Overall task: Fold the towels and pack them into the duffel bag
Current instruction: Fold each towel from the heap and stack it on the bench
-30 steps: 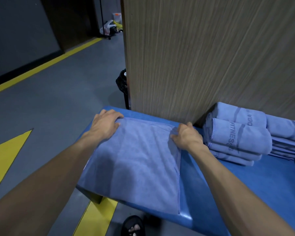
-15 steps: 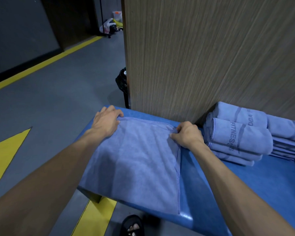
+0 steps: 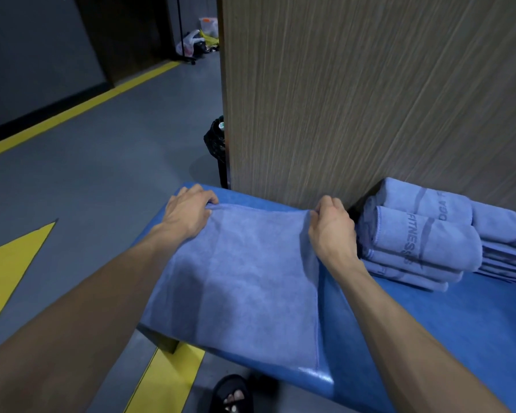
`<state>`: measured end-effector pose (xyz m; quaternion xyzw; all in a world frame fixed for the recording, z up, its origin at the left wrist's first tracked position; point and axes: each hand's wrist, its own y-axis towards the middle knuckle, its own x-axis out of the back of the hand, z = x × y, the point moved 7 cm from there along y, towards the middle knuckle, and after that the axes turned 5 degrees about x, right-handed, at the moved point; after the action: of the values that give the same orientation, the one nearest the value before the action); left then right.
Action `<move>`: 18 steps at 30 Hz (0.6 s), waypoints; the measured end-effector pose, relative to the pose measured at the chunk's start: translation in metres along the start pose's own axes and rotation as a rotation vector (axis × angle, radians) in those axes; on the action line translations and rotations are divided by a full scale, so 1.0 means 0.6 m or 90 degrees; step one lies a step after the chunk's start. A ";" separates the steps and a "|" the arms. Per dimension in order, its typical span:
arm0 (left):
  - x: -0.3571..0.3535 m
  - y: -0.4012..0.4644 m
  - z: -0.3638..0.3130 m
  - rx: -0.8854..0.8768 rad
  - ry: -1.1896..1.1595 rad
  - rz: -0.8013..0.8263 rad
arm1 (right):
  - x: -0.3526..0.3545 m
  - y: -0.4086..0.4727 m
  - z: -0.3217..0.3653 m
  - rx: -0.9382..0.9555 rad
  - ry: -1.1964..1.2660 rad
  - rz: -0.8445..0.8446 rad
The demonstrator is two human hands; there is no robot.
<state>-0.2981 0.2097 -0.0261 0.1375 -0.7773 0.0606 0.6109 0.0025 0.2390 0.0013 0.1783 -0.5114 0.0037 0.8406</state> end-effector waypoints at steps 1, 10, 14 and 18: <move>-0.001 0.001 0.001 0.001 -0.002 0.004 | -0.009 0.007 -0.007 -0.021 -0.007 0.020; -0.001 0.018 0.016 -0.014 -0.062 0.019 | -0.048 0.034 -0.037 -0.039 -0.050 0.066; -0.006 0.023 0.015 -0.015 -0.080 0.006 | -0.057 0.037 -0.047 -0.063 0.065 0.078; -0.010 0.034 0.008 -0.012 -0.047 0.054 | -0.072 0.042 -0.048 -0.113 0.166 0.109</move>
<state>-0.3069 0.2286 -0.0313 0.1010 -0.8052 0.0741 0.5797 0.0016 0.2788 -0.0406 0.0570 -0.4097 0.0535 0.9089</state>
